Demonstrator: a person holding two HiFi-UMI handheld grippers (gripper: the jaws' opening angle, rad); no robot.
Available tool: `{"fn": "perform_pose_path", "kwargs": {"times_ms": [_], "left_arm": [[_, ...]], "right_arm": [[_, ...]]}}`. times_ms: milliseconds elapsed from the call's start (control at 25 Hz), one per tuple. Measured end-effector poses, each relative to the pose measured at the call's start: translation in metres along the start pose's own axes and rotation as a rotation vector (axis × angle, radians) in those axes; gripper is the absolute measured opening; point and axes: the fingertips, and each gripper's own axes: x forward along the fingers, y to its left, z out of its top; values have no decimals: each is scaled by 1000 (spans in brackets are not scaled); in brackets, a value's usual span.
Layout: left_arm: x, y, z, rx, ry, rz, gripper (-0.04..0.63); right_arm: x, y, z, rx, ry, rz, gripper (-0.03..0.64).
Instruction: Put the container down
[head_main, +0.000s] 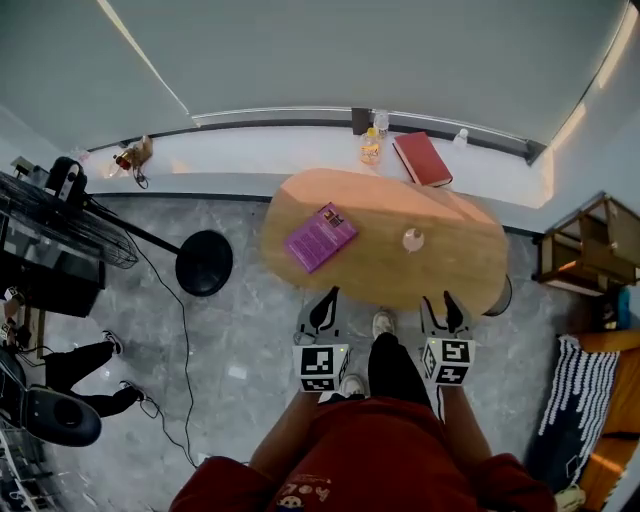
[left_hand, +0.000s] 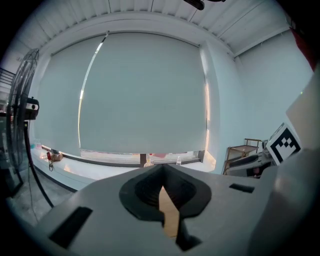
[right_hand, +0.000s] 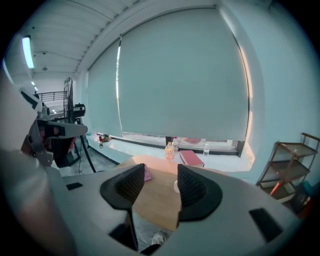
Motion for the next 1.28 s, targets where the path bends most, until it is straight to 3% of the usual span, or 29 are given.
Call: {"fn": "perform_pose_path", "kwargs": {"times_ms": [480,600,920,1280], "left_arm": [[-68,21,123,72,-252,20,5],[-79,25,146,80,-300,25,5],[-92,33,177,152,-366,54,5],[-93,30,183,138,-384,44,5]], "right_arm": [[-105,-4,167,-27,-444,-97,204],[-125,-4,195,-58,-516,-116,204],[-142,1,219,-112,-578,-150,204],[-140,-1,216,-98,-568,-143,204]]}}
